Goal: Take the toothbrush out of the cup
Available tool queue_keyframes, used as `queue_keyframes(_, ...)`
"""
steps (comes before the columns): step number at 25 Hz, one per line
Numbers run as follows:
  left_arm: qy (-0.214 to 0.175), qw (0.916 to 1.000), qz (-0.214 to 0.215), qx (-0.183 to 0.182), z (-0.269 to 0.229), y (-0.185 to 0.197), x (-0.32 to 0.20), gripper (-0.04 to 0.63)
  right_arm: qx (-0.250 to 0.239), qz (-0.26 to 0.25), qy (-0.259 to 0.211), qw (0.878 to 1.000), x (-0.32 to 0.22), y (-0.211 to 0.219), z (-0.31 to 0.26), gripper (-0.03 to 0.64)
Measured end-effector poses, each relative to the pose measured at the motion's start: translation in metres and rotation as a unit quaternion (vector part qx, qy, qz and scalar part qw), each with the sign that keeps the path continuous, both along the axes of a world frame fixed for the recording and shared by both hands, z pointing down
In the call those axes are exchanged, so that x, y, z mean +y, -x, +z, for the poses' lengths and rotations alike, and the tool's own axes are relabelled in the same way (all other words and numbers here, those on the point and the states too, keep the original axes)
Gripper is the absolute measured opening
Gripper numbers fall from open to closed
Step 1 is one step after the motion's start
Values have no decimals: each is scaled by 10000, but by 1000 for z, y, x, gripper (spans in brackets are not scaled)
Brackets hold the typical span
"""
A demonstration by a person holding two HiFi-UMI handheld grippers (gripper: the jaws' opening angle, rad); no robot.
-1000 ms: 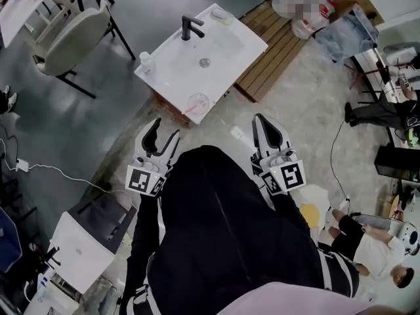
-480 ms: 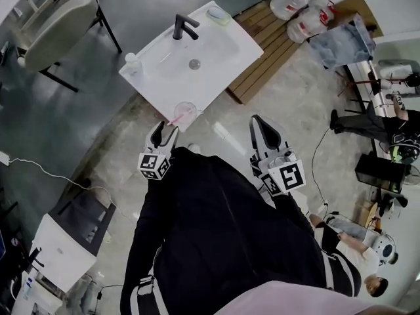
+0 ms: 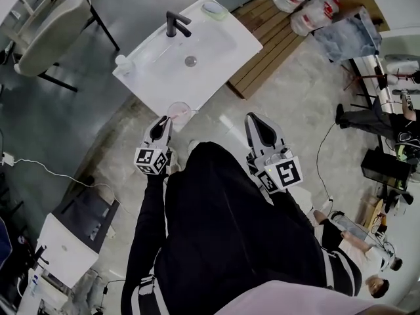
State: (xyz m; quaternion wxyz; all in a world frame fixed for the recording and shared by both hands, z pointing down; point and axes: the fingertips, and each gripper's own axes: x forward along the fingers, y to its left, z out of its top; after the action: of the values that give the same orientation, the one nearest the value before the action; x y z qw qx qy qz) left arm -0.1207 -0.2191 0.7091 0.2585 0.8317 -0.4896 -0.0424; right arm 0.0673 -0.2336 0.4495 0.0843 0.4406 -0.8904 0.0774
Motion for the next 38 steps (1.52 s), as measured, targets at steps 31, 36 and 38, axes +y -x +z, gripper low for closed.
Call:
queue_keyframes(31,-1755,9683,126,-1774,-330,16,54,61,-822,9,-688,9942,6,-11,-40,0)
queue_keyframes(36,-1811,9680,87,-1736,-337,18,58,61,-842,-46,-729,9938,8,-6,-43,0)
queue_keyframes(38,-1808,9682,88,-1724,-335,18,57,60,-835,-59,-741,9937,7,-4,-43,0)
